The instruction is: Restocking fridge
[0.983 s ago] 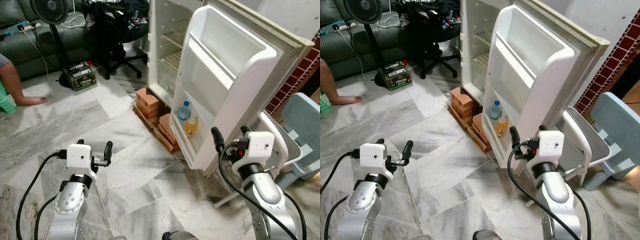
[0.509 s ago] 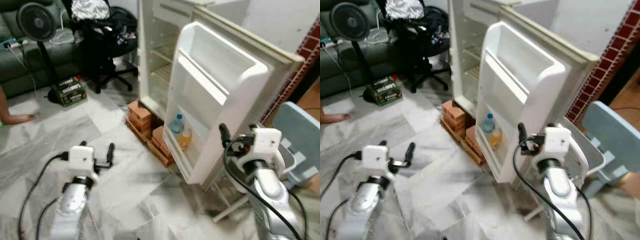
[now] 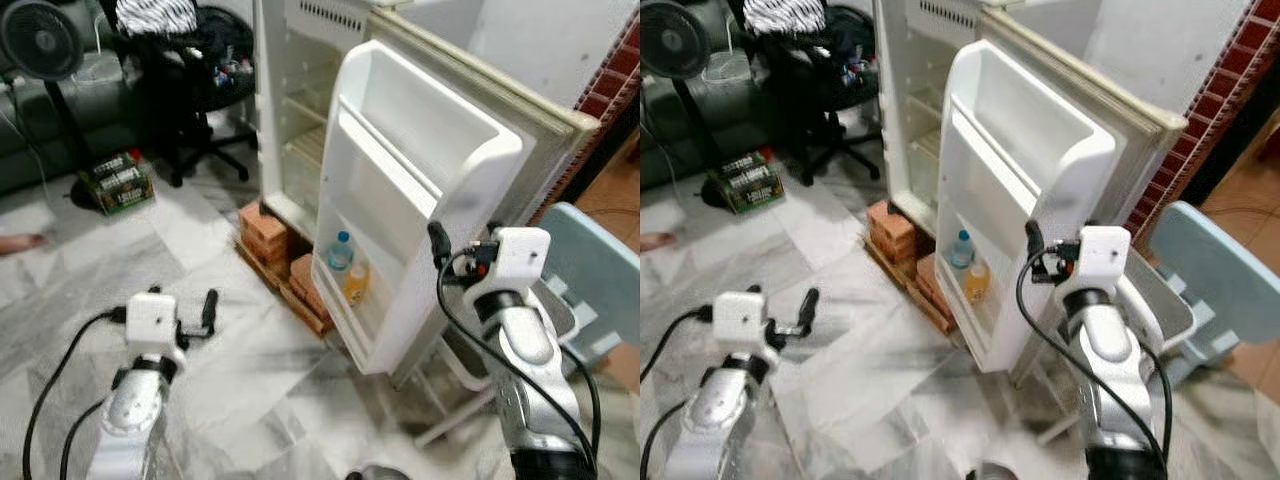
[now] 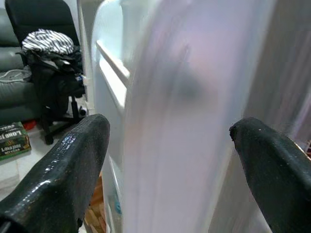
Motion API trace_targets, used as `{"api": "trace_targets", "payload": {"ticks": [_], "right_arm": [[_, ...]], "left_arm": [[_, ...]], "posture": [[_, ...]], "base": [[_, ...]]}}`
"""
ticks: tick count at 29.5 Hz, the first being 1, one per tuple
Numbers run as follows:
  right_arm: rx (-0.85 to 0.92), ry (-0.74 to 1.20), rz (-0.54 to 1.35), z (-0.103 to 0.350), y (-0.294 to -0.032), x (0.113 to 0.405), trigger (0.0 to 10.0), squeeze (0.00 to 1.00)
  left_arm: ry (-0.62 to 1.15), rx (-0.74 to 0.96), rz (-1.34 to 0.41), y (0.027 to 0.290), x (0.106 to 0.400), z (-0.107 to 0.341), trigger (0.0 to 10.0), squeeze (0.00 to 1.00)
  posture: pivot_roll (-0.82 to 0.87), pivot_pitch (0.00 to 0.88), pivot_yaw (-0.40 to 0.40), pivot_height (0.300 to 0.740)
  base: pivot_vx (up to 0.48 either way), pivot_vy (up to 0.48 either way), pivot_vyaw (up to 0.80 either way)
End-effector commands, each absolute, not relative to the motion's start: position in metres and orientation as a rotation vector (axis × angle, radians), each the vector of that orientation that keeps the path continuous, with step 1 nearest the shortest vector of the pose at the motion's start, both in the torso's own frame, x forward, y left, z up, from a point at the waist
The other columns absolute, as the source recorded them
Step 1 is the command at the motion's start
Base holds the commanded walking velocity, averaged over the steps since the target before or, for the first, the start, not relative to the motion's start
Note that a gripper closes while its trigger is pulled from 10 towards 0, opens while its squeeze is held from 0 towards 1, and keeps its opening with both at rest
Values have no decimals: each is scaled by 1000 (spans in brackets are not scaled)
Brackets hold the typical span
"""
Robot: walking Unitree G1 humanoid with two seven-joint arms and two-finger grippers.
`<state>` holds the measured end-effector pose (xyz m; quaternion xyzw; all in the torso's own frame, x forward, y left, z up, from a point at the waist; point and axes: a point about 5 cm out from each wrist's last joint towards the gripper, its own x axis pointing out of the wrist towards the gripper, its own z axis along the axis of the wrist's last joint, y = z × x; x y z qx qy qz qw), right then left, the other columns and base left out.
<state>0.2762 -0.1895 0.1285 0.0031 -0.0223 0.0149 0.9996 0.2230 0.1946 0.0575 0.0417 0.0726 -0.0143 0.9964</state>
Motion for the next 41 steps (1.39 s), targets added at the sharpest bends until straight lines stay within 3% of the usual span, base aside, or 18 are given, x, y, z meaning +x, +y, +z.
{"api": "trace_targets", "payload": {"ticks": [1, 11, 16, 24, 36, 41], "right_arm": [[1, -40, 18, 128, -195, 279, 10000, 0], [12, -43, -68, 136, -207, 310, 10000, 0], [52, -30, -42, 136, -193, 311, 10000, 0], [81, -73, 39, 143, -148, 325, 10000, 0], [49, -20, 8, 132, -163, 337, 10000, 0], [48, 7, -5, 129, -151, 342, 10000, 0]], "left_arm": [[149, 86, -34, 193, 223, 58, 10000, 0], [158, 93, -33, 193, 222, 58, 10000, 0], [158, 94, -32, 193, 222, 58, 10000, 0], [160, 95, -41, 189, 226, 57, 10000, 0], [160, 101, -29, 190, 225, 57, 10000, 0], [163, 100, -39, 188, 225, 56, 10000, 0]], "posture": [[57, 0, -8, 740], [77, 0, -7, 740], [75, 0, -6, 740], [77, 0, -5, 740], [93, 0, -16, 740], [90, 0, -10, 740]], "base": [[0, 0, 0], [0, 0, 0], [0, 0, 0], [0, 0, 0], [0, 0, 0], [0, 0, 0]]}}
